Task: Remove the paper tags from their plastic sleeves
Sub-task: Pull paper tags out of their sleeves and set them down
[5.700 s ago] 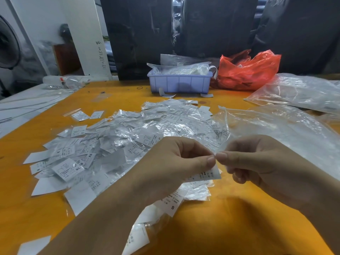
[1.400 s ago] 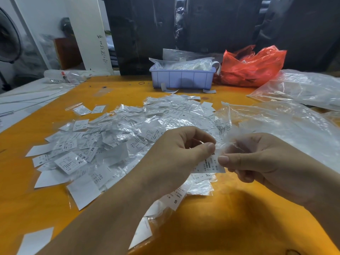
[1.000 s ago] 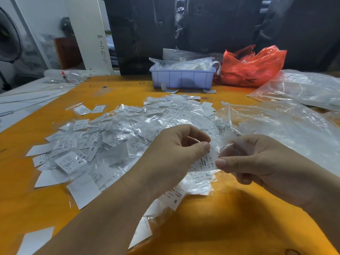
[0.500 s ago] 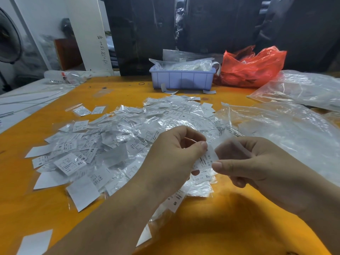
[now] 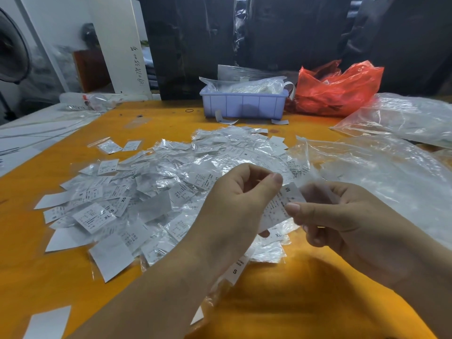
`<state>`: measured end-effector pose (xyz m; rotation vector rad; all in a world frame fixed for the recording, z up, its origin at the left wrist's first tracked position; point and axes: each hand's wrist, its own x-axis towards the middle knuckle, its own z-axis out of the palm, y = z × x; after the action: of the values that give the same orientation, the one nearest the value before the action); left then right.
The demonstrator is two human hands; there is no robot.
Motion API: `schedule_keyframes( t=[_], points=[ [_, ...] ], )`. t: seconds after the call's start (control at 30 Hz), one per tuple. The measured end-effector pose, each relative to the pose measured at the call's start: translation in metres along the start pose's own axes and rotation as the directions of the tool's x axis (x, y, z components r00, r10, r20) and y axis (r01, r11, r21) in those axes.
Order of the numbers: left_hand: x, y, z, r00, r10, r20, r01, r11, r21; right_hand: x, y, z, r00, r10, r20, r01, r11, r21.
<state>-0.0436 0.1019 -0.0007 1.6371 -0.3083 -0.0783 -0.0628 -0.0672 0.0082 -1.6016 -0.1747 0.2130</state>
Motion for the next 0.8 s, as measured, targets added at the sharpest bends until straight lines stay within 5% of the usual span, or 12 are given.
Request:
schedule_keyframes(
  t=[0.23,0.8],
  points=[
    [0.006,0.006,-0.013,0.996,-0.048,0.073,0.045,0.998,0.04,0.003,-0.002,-0.012,0.993,-0.016,-0.113,0.025,0.997,0.074],
    [0.003,0.003,-0.009,0.991,0.023,0.13,-0.033,0.997,0.076,0.001,0.005,-0.003,1.0,-0.017,-0.016,0.017,1.0,0.025]
  ],
)
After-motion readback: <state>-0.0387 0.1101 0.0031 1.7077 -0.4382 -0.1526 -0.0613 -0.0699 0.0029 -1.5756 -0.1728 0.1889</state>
